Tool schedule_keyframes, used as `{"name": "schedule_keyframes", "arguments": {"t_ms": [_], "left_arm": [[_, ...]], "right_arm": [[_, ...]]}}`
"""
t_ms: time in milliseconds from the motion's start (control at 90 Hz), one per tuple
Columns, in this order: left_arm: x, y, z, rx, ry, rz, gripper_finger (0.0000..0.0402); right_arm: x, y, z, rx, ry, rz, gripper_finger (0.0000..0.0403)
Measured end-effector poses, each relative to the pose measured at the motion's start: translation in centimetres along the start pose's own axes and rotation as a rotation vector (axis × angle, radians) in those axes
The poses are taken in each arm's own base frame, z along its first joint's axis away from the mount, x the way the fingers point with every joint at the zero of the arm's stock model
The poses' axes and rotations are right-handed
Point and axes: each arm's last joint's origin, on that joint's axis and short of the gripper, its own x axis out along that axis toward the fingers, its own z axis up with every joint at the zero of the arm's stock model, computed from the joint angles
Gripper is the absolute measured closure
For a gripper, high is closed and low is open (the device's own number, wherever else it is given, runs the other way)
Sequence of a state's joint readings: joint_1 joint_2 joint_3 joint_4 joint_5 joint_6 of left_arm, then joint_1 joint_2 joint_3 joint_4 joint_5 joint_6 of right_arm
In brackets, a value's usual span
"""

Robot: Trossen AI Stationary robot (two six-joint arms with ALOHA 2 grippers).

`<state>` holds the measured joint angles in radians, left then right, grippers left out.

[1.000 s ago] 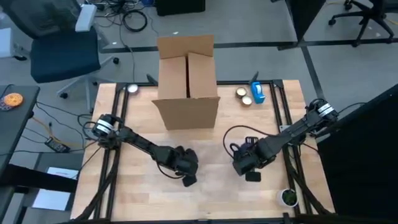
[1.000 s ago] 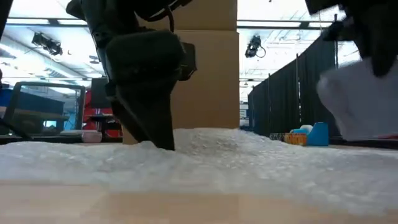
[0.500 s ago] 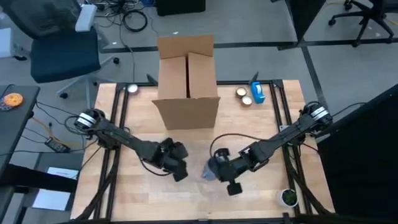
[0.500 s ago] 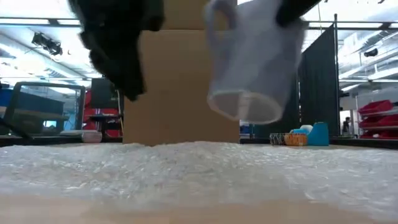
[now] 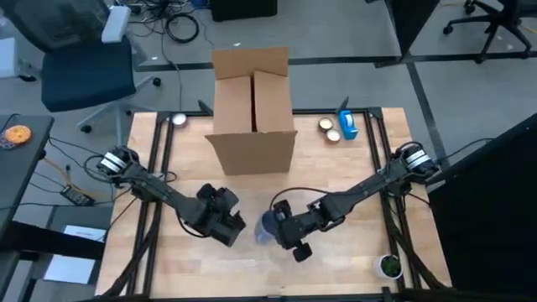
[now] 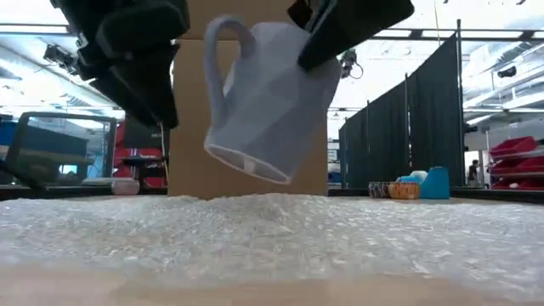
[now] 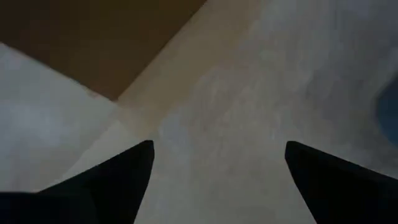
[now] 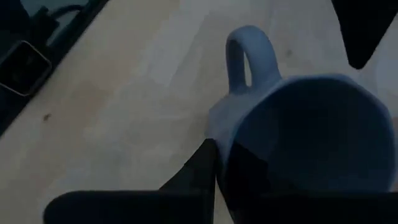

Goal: Wrap mug
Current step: Wrap the blue mug with bubble wrap

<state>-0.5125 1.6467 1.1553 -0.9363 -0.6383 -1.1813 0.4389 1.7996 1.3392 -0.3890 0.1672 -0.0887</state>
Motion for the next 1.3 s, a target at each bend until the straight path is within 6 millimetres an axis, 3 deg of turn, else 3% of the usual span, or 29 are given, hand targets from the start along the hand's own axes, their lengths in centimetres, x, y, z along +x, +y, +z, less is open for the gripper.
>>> {"name": "schedule_keyframes", "arguments": {"t_ms": [322, 633, 800, 1133, 1300], "left_arm": [[0.1, -0.2, 0.1, 0.006, -0.026, 0.0, 0.0053], [0.1, -0.3, 0.2, 0.009, -0.039, -0.012, 0.0053], [0.1, -0.3, 0.2, 0.006, -0.04, -0.015, 0.0053], [0.1, -0.5, 0.2, -0.002, -0.047, -0.023, 0.0053], [0.1, -0.4, 0.3, -0.002, -0.06, -0.018, 0.0053]], "right_arm": [[0.9, 0.0, -0.8, 0.027, 0.07, 0.029, 0.0354], [0.8, -0.1, -0.4, 0.032, 0.047, 0.012, 0.0284], [-0.1, -0.5, 0.8, 0.016, 0.04, -0.05, 0.0259], [-0.8, -0.3, 1.1, 0.06, 0.076, 0.082, 0.0249], [-0.8, -0.6, 1.0, 0.111, 0.089, -0.032, 0.0252]]}}
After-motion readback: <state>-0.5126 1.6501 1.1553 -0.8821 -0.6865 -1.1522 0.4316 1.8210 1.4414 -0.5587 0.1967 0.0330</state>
